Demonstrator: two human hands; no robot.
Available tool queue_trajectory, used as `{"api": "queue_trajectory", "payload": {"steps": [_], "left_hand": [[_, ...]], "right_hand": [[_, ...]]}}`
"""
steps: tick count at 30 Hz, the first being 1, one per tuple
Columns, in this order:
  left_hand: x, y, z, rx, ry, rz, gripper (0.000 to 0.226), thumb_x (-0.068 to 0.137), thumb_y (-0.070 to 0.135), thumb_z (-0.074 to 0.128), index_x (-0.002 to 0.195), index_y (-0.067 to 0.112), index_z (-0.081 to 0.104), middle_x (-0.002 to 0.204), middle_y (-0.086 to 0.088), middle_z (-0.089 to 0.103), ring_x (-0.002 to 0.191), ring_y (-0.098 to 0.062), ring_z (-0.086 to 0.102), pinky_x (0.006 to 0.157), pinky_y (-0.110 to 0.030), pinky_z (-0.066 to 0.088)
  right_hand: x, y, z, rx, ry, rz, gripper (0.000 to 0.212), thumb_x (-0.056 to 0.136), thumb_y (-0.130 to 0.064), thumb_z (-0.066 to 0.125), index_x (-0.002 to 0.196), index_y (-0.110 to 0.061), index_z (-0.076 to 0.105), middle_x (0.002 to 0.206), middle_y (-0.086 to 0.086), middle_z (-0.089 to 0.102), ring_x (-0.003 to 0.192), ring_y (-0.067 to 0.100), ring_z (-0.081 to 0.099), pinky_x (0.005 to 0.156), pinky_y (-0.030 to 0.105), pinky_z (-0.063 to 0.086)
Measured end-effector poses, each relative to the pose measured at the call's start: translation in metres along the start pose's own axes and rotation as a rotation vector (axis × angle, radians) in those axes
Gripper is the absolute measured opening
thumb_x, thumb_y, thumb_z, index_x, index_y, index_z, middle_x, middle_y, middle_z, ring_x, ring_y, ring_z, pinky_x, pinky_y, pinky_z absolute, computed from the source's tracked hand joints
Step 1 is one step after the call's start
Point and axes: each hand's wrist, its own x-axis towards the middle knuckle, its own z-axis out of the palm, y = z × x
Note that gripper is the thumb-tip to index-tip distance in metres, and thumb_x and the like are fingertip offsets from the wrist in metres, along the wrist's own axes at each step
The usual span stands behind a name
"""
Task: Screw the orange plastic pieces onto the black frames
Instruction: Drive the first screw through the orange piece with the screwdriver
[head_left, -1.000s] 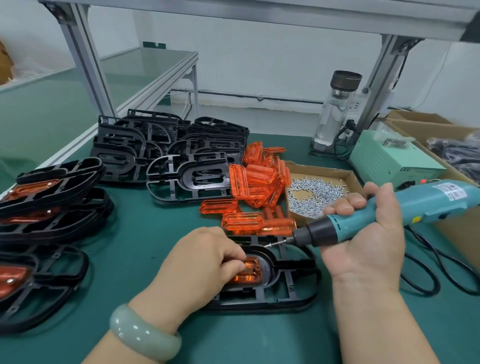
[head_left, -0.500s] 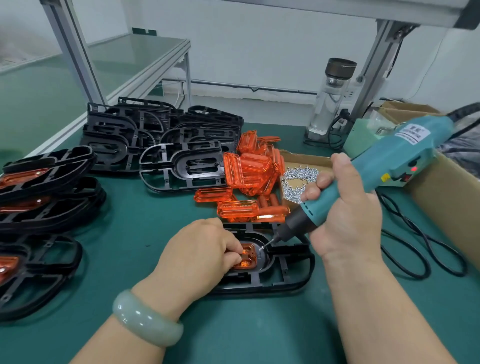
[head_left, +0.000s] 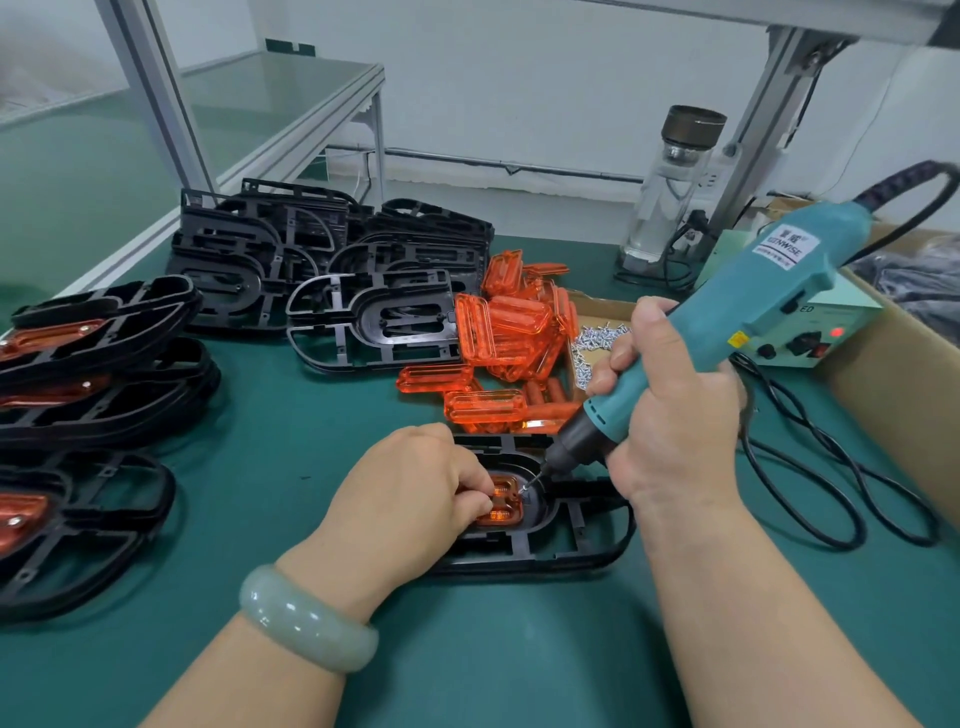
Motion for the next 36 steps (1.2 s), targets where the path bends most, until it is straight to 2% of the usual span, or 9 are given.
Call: {"api": "queue_trajectory", "payload": {"steps": [7,12,16,19,22,26,31,36], "left_hand": [[0.0,0.001,0.0,0.013,-0.005,-0.001,0.013,0.085,0.035,0.065,0.094,0.036,0.073,0.079,0.012,0.046,0.084,-0.009,0.046,0.072,-0.025,0.038],[0.001,0.001,0.0,0.015,-0.006,-0.002,0.013,0.085,0.036,0.064,0.095,0.036,0.073,0.079,0.012,0.046,0.085,-0.009,0.046,0.074,-0.025,0.039],[0.001,0.0,0.0,0.019,0.008,0.01,0.014,0.084,0.035,0.065,0.096,0.035,0.073,0.081,0.011,0.048,0.089,-0.01,0.049,0.076,-0.026,0.042],[0.0,0.0,0.0,0.019,0.011,0.012,0.014,0.084,0.034,0.066,0.095,0.035,0.073,0.08,0.011,0.047,0.088,-0.011,0.049,0.077,-0.029,0.044],[0.0,0.001,0.0,0.017,0.013,0.017,0.013,0.083,0.034,0.065,0.094,0.035,0.073,0.078,0.012,0.045,0.085,-0.01,0.048,0.076,-0.029,0.044],[0.0,0.001,-0.001,0.038,0.005,0.021,0.015,0.085,0.036,0.063,0.096,0.036,0.072,0.079,0.012,0.043,0.086,-0.01,0.046,0.075,-0.027,0.043],[0.001,0.001,0.0,0.053,-0.008,0.025,0.016,0.086,0.037,0.062,0.099,0.036,0.071,0.082,0.012,0.045,0.088,-0.01,0.047,0.078,-0.027,0.043],[0.001,0.003,-0.001,0.036,0.009,0.026,0.013,0.084,0.034,0.065,0.095,0.033,0.073,0.085,0.009,0.052,0.088,-0.012,0.05,0.079,-0.03,0.044]], "right_hand": [[-0.002,0.0,0.004,-0.033,-0.034,0.014,0.008,0.083,-0.02,0.062,0.078,-0.021,0.056,0.053,-0.003,0.049,0.043,0.012,0.047,0.046,0.022,0.04],[-0.004,0.0,0.008,-0.061,-0.096,0.01,0.005,0.083,-0.02,0.061,0.081,-0.021,0.057,0.053,-0.003,0.05,0.044,0.014,0.046,0.046,0.023,0.041],[-0.004,-0.002,0.013,-0.104,-0.239,0.002,0.005,0.083,-0.017,0.061,0.086,-0.02,0.057,0.056,-0.002,0.05,0.045,0.016,0.047,0.048,0.027,0.041],[-0.004,-0.003,0.016,-0.123,-0.408,0.013,0.014,0.082,-0.015,0.063,0.094,-0.015,0.056,0.059,-0.003,0.05,0.044,0.017,0.047,0.05,0.027,0.041],[-0.005,-0.001,0.018,-0.103,-0.504,0.03,0.023,0.077,-0.023,0.068,0.095,-0.015,0.057,0.06,-0.004,0.051,0.044,0.015,0.046,0.048,0.024,0.041],[-0.004,0.002,0.016,-0.065,-0.446,0.035,0.015,0.082,-0.014,0.062,0.095,-0.015,0.055,0.056,-0.003,0.049,0.042,0.015,0.044,0.049,0.025,0.039],[-0.002,0.004,0.011,-0.028,-0.386,0.048,0.01,0.083,-0.014,0.058,0.092,-0.02,0.057,0.053,-0.003,0.048,0.042,0.013,0.043,0.049,0.025,0.037],[-0.002,0.005,0.012,-0.06,-0.391,0.021,0.02,0.078,-0.013,0.064,0.072,-0.032,0.063,0.049,-0.005,0.045,0.038,0.014,0.042,0.048,0.024,0.037]]}}
